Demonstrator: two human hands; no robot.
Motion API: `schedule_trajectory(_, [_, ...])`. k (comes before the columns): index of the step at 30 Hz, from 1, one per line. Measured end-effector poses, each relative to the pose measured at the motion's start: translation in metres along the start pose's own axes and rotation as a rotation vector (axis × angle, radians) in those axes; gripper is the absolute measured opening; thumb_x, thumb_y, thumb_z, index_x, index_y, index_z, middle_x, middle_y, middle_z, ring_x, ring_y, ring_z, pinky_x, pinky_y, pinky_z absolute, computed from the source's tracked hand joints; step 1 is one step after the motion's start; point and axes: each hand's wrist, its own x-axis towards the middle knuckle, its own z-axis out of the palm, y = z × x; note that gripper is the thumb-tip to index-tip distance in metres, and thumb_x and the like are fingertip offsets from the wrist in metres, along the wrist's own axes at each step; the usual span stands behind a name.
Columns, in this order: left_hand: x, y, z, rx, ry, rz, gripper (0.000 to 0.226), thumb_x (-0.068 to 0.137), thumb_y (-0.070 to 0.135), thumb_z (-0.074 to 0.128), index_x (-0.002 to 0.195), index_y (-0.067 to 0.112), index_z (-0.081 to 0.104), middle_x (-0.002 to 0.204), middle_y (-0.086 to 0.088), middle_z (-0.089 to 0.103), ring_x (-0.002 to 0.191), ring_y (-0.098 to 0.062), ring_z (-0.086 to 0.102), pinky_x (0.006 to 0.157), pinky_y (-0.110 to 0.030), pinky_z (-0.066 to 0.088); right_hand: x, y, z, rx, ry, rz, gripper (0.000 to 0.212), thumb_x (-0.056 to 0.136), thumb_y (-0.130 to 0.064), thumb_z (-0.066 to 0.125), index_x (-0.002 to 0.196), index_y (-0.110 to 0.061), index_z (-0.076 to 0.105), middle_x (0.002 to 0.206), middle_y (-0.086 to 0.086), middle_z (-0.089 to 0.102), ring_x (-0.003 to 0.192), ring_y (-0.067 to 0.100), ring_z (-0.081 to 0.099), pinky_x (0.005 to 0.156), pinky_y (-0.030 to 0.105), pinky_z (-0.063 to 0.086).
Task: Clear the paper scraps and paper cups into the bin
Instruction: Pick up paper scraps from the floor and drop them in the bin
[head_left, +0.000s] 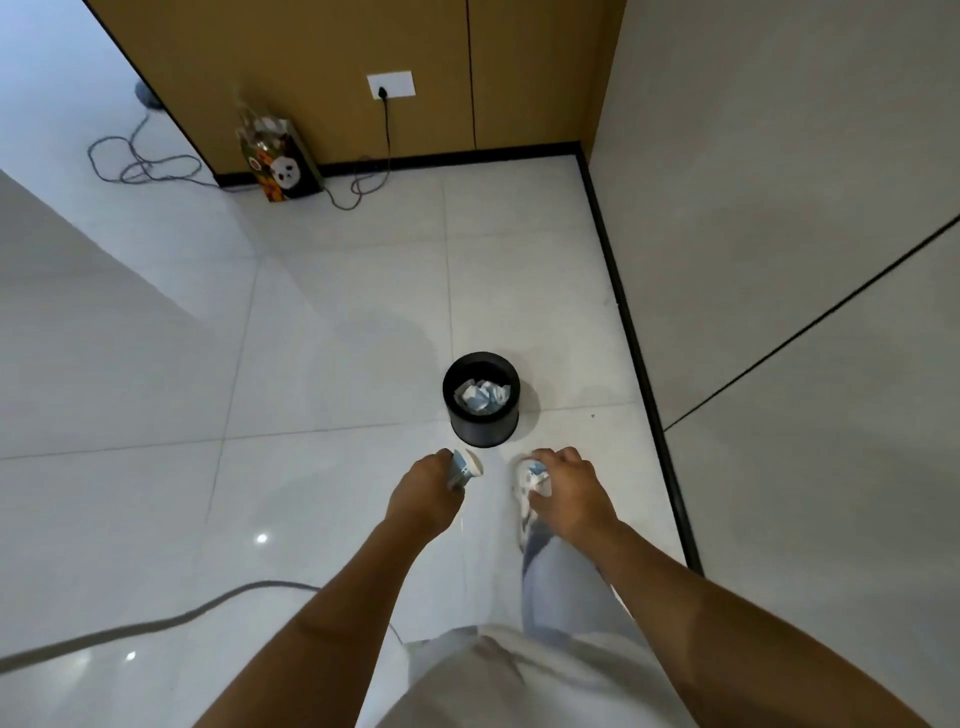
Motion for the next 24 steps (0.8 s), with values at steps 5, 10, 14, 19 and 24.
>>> schedule_trajectory(5, [0.108,0.022,-0.019,-0.005,-0.032,-0.066,0.017,0.088,0.016,0.053,0.103,0.007,0.053,0.103,-0.010,0.062,0.093,-0.029,0.058,0.074,-0.034,0.045,0.118,-0.010,-0.032,0.019,-0.034,-0.009,0.051,0.091,-0.019,0.058,0.140,-0.022,0.043,0.137,0.006,0.042,0.123,0.026,0.040,0.097,0.032,0.042])
schedule_trajectory(10, [0.193,0.028,-0.038,-0.021,-0.075,-0.216,0.019,0.089,0.017,0.051,0.108,0.011,0.054,0.105,-0.007,0.061,0.093,-0.026,0.058,0.075,-0.033,0.047,0.213,-0.021,-0.054,0.007,-0.131,-0.012,0.050,0.090,-0.020,0.057,0.139,-0.023,0.044,0.136,0.006,0.042,0.122,0.026,0.042,0.096,0.031,0.043])
schedule_trajectory(14, [0.259,0.025,-0.038,-0.097,-0.087,-0.296,0.021,0.091,0.018,0.053,0.111,0.015,0.055,0.106,-0.006,0.062,0.091,-0.023,0.058,0.072,-0.028,0.044,0.273,-0.025,-0.050,0.017,-0.177,0.048,0.055,0.092,-0.022,0.058,0.143,-0.025,0.040,0.141,0.005,0.039,0.126,0.024,0.041,0.099,0.033,0.044])
schedule_trajectory(19, [0.340,0.011,-0.001,-0.111,-0.135,-0.309,0.019,0.090,0.018,0.055,0.107,0.012,0.054,0.104,-0.008,0.061,0.084,-0.022,0.053,0.066,-0.027,0.037,0.343,-0.013,-0.021,0.039,-0.197,0.077,0.055,0.092,-0.023,0.058,0.144,-0.023,0.039,0.142,0.007,0.038,0.127,0.026,0.040,0.099,0.035,0.044])
schedule_trajectory(24, [0.406,-0.012,0.054,-0.075,-0.142,-0.293,0.018,0.089,0.022,0.058,0.104,0.012,0.053,0.105,-0.009,0.060,0.083,-0.020,0.051,0.064,-0.028,0.038,0.395,0.018,0.023,0.062,-0.138,0.074,0.054,0.091,-0.019,0.058,0.142,-0.018,0.043,0.137,0.009,0.044,0.121,0.025,0.045,0.091,0.025,0.043])
